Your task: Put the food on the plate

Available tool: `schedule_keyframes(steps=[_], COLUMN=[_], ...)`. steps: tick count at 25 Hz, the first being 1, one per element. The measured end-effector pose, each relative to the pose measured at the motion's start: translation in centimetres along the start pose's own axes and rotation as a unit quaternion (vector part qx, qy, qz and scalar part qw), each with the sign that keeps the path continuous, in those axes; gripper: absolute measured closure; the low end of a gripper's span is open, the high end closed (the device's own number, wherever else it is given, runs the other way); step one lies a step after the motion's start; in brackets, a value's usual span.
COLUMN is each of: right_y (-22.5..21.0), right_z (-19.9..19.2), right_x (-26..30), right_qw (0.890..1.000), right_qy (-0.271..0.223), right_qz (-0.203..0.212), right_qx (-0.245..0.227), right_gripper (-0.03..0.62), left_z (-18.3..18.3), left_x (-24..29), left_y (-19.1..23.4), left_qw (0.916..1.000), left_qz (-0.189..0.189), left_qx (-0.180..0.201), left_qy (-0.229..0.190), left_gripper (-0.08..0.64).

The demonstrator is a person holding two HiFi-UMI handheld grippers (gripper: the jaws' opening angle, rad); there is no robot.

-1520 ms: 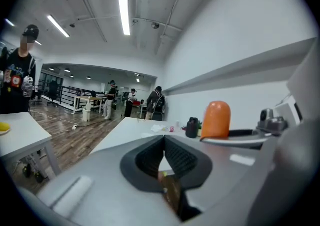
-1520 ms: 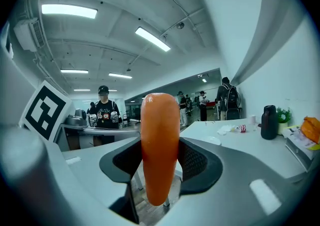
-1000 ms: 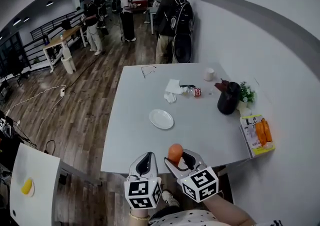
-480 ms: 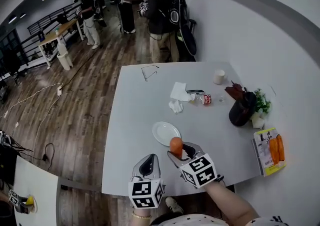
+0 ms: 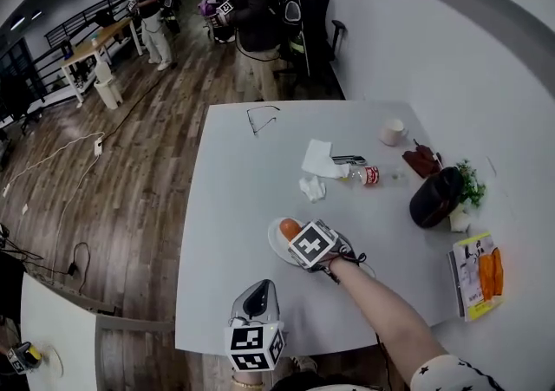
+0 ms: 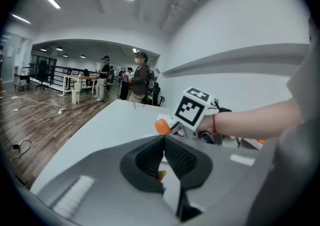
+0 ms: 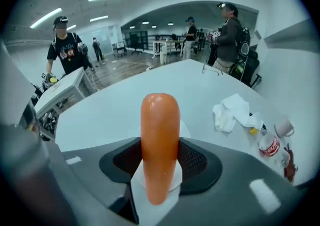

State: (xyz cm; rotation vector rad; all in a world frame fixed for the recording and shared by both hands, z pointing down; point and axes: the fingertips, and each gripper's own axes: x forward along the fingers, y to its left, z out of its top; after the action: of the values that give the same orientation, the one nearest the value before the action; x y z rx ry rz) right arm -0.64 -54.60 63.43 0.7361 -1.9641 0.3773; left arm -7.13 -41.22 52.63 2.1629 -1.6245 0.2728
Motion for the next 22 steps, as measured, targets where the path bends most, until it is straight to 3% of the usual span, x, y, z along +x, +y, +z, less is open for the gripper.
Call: schedule_keyframes(steps=[6,11,16,19,22], right_y=[-0.8,-1.0,-1.2,-1.2,0.0], right_z=[0.0,-0.1,0.1,1.5,2.6], right_x=[5.6,7.1,6.4,3.8,-0.5], right_qw=[0.996,0.995,0.998,0.999,0.993], right_qy=[0.09,0.102,0.062,-0.011,-0.096], right_qz=[0.011,0.007,-0.009,-0.03,-0.032], right_qx=[-0.015,-0.006,0.02,0.032,0.058], right_gripper=[0.373,0.373,0.364,0.351,0.347], left_z=[-0.7,-1.1,-1.3,-1.2,-1.0], left_x=[0.1,-0.4,-1.0,-0.9,-0.5], left_y=[1.3,1.8,1.7,1.4,0.8], left_qw=[0.9998,0.9996,0.9996,0.9997,0.9997], left_qz=[0.011,0.018,0.02,0.016,0.012], left_qx=[-0.013,-0.017,-0.017,-0.014,-0.01], left_qy=[0.011,0.01,0.013,0.015,0.018], left_gripper=[0.552,0.552,0.552,0.552,0.552])
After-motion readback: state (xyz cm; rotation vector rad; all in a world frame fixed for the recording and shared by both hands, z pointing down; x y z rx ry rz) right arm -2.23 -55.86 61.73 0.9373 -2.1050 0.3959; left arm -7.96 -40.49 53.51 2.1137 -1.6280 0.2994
